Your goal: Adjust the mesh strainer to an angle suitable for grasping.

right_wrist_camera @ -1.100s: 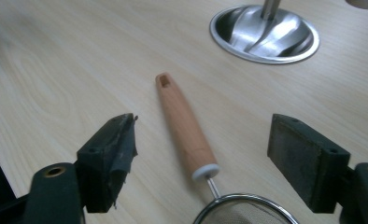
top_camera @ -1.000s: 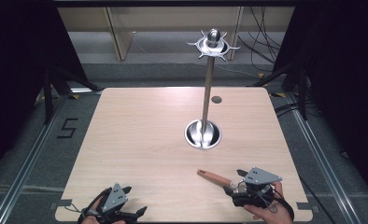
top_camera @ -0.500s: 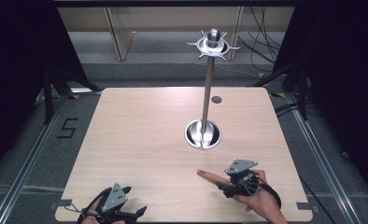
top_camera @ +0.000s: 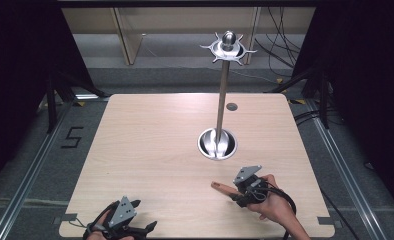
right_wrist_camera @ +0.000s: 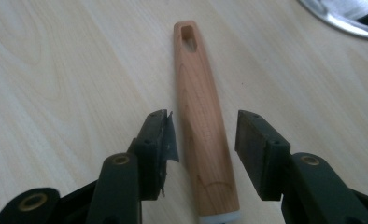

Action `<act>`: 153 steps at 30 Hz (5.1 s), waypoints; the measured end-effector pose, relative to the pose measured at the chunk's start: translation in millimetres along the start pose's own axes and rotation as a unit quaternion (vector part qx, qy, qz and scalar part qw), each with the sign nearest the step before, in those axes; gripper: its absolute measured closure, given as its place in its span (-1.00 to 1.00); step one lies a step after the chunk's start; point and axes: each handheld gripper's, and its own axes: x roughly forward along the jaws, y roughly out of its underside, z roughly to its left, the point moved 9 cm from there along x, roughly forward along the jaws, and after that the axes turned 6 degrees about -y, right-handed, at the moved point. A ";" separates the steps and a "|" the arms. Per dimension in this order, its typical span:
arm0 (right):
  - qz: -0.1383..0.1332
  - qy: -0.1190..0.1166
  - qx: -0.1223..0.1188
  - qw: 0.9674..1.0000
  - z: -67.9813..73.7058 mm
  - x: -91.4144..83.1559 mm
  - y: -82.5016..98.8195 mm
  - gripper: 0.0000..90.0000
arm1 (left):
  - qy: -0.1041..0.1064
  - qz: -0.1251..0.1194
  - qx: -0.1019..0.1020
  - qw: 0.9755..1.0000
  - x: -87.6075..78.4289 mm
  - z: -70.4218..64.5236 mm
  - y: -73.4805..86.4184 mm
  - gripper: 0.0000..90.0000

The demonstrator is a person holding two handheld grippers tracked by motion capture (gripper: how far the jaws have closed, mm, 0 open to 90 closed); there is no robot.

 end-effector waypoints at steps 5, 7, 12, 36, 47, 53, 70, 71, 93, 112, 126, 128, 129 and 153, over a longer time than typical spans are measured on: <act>0.019 -0.010 -0.006 1.000 0.3 4.5 2.1 0.29 | 0.001 -0.010 -0.007 1.000 0.6 -2.4 -1.9 -0.67; 0.031 -0.008 0.001 0.999 -0.2 3.8 3.9 0.32 | -0.001 -0.004 -0.014 1.000 0.2 -2.9 -0.6 -0.67; 0.039 -0.017 -0.009 0.999 -2.6 9.0 5.3 0.36 | 0.002 -0.009 -0.010 1.000 0.8 -2.8 -1.6 -0.67; -0.030 0.017 0.011 0.999 -19.8 -29.8 -4.9 0.53 | 0.000 -0.005 -0.011 1.000 0.2 -2.8 -0.9 -0.67; -0.122 0.001 0.031 0.992 -31.3 -65.1 -14.6 0.54 | 0.007 -0.008 -0.021 1.000 -0.4 -5.5 -1.9 -0.67; -0.166 -0.010 0.047 0.985 -35.8 -80.7 -19.0 0.54 | 0.005 0.000 -0.019 1.000 -0.3 -4.1 -0.4 -0.67; -0.239 -0.012 0.058 0.969 -40.0 -101.0 -39.5 0.54 | 0.000 -0.006 -0.013 1.000 0.4 -2.8 -1.1 -0.67; -0.241 -0.011 0.063 0.968 -39.3 -102.1 -41.1 0.54 | 0.001 -0.006 -0.009 1.000 0.2 -2.3 -1.1 -0.67; -0.307 -0.001 0.049 0.950 -51.3 -136.7 -100.7 0.54 | 0.001 -0.007 -0.024 1.000 0.6 -2.8 -1.2 -0.67; -0.363 0.014 0.037 0.931 -63.8 -184.9 -159.1 0.54 | 0.002 -0.007 -0.024 1.000 0.9 -2.4 -1.2 -0.67; -0.373 0.016 0.050 0.926 -74.4 -199.2 -181.4 0.54 | 0.002 -0.009 -0.007 1.000 0.7 -1.0 -1.7 -0.67; -0.372 0.015 0.056 0.926 -76.0 -199.6 -182.8 0.54 | 0.003 -0.003 0.004 1.000 -0.2 0.3 -0.9 -0.67; -0.372 0.015 0.056 0.926 -76.0 -199.6 -182.8 0.54 | 0.001 -0.002 -0.002 1.000 -0.1 -0.5 -0.7 -0.67; -0.353 0.037 0.069 0.932 -92.0 -194.2 -200.7 0.54 | 0.006 -0.004 0.001 1.000 0.0 -0.5 -1.4 -0.67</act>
